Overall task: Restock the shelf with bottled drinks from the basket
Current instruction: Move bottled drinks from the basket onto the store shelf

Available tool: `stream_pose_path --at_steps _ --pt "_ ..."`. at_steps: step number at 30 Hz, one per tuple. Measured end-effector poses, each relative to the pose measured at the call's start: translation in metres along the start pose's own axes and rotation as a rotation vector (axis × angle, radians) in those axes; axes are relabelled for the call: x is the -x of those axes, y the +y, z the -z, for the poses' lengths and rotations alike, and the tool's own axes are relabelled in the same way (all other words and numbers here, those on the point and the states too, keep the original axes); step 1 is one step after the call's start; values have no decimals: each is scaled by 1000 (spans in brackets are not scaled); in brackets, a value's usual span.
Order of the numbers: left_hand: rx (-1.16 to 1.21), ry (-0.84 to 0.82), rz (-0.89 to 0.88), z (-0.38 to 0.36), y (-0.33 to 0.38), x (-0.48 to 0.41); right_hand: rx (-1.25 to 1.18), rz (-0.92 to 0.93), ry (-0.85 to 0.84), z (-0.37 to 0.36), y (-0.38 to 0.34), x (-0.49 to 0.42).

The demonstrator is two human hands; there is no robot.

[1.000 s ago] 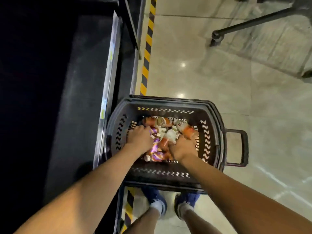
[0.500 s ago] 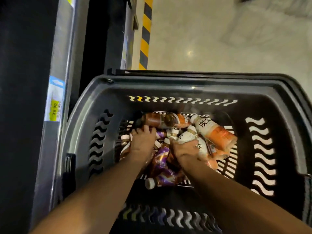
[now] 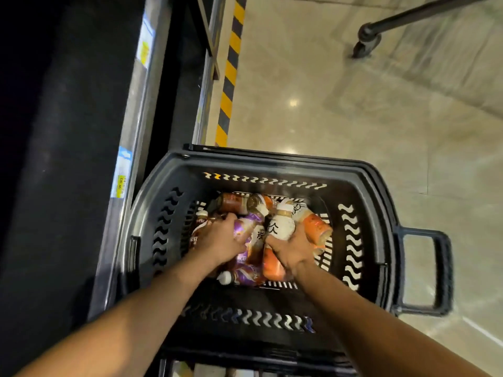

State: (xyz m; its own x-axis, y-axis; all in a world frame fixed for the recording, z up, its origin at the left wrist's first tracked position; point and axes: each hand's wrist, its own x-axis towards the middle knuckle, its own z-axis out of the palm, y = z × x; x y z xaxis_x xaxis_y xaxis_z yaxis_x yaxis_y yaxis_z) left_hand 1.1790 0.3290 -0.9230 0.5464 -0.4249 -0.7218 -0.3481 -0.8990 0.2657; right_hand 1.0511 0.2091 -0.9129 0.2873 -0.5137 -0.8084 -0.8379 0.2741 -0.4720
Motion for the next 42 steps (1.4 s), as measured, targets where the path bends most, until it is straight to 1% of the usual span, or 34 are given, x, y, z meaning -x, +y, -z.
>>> stream_pose_path --at_steps 3,5,9,12,15,19,23,25,28,31,34,37,42 --pt "567 0 70 53 35 76 -55 155 -5 49 -52 71" --pt "814 32 36 99 64 137 -46 240 -14 85 -90 125" --pt "1123 157 -89 203 122 268 -36 433 -27 164 -178 254" --pt "1246 238 -203 279 163 364 -54 569 -72 215 -240 357" --pt "1305 295 -336 341 194 450 -72 705 -99 259 -287 447" --pt "1294 414 -439 397 214 545 -156 847 -179 302 -331 544" --pt "1318 567 -522 425 220 630 -182 961 -359 327 -356 612" --pt "1352 636 -564 428 216 669 -158 1021 -475 332 -367 641" --pt "1424 765 -580 424 205 731 -125 1101 -665 330 -379 685" --pt "1445 979 -542 414 193 789 -83 1152 -886 314 -385 729" --pt "1420 1224 -447 399 178 846 -41 1168 -1096 288 -380 777" --pt "1394 1438 -355 377 161 905 22 1182 -1266 257 -369 826" --pt "1322 1724 -205 325 134 1000 181 1208 -1536 201 -331 917"
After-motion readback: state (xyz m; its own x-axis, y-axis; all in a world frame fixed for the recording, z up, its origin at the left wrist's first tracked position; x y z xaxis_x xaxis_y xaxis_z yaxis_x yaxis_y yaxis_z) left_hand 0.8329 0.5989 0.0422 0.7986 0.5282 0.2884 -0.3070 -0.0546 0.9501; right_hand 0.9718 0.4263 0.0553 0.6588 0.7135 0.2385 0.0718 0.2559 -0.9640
